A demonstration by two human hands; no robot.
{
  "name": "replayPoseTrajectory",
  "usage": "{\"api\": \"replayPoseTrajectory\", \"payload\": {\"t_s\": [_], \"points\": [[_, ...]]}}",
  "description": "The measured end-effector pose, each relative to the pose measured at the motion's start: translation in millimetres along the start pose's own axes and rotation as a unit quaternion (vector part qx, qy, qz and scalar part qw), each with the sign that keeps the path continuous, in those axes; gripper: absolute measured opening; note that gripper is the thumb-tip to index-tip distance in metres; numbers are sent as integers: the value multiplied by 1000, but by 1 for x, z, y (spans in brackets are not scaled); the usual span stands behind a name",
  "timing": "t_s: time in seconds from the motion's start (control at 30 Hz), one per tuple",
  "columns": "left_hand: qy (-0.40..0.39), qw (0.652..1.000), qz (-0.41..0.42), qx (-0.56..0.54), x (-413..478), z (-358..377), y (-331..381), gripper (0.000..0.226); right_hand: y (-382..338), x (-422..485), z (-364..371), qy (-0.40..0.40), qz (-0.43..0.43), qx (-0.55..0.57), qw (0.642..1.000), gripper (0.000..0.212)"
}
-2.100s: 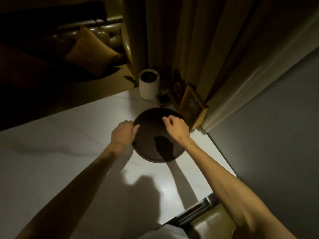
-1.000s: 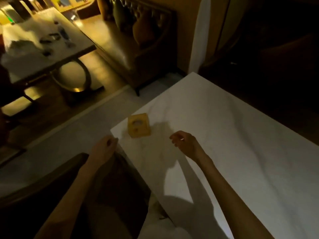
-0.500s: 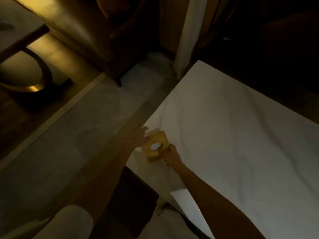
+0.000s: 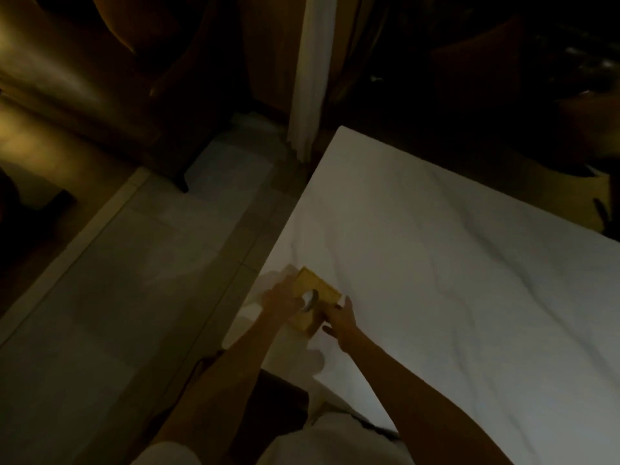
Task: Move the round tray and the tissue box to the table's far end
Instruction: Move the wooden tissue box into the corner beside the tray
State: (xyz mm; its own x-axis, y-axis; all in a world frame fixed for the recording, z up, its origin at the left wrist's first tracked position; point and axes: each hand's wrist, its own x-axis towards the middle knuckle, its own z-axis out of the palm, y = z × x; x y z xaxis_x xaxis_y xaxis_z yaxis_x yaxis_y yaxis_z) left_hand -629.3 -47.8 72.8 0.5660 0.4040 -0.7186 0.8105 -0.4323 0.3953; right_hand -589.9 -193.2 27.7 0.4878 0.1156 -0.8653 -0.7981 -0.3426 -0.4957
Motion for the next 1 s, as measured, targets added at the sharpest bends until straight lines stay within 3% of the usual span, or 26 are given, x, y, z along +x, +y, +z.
{"api": "replayPoseTrajectory", "payload": {"t_s": [0.1, 0.2, 0.3, 0.43, 0.53, 0.57, 0.63, 0.7, 0.87, 1.0], "points": [[21, 1000, 21, -9, -1, 2, 29, 59, -12, -19, -17, -29, -9, 17, 999, 96], [18, 999, 32, -29, -3, 3, 66, 75, -26, -31, -34, -58, -18, 60, 996, 102], [20, 997, 60, -32, -15, 8, 100, 83, -41, -47, -61, -24, -84, 125, 988, 117], [-21, 993, 83, -83, -29, 21, 138, 83, -59, -57, -119, 6, -152, 120, 981, 95], [-73, 974, 122, -176, -38, 28, 158, 44, -66, -61, -174, -8, -166, 86, 982, 78], [-83, 963, 140, -214, -44, 29, 165, 41, -68, -64, -192, -17, -169, 78, 982, 75], [-109, 948, 150, -258, -51, 33, 180, 67, -71, -73, -230, -32, -174, 61, 982, 71], [-149, 946, 161, -239, -60, 44, 199, 77, -72, -82, -268, -46, -175, 41, 983, 61], [-243, 933, 206, -165, -106, 103, 261, 57, -57, -101, -379, -87, -186, 5, 979, 45], [-232, 927, 201, -215, -140, 188, 319, 53, -31, -116, -467, -18, -225, 57, 972, 56]]}}
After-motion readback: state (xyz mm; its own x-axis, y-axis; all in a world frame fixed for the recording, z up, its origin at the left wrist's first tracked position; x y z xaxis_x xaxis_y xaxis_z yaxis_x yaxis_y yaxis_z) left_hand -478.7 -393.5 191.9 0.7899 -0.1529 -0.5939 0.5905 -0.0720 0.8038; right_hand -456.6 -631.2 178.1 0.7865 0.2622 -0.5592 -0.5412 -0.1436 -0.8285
